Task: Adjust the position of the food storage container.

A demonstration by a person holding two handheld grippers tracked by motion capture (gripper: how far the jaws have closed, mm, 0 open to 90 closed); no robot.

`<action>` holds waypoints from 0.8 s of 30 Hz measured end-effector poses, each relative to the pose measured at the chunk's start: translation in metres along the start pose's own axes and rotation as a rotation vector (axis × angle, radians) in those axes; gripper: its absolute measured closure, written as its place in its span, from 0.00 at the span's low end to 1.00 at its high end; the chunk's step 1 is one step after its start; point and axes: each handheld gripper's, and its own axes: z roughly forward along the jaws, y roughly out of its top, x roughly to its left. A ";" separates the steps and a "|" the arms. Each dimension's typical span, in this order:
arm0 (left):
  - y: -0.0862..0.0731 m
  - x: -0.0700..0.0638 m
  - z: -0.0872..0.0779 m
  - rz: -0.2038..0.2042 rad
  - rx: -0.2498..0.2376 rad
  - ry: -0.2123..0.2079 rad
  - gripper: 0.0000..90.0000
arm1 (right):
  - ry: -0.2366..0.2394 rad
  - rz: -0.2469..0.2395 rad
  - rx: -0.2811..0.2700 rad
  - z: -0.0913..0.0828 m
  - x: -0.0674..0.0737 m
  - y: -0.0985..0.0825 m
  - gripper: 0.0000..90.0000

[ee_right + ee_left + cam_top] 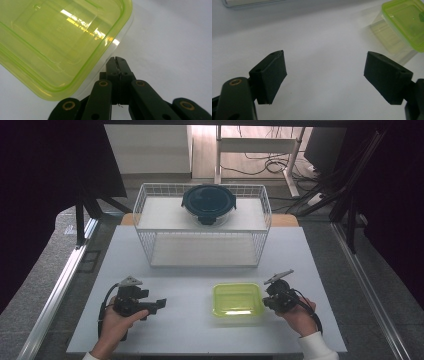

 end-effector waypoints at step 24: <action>0.000 0.002 -0.004 -0.017 -0.022 0.006 0.19 | 0.077 -0.125 -0.035 0.026 0.057 0.050 0.99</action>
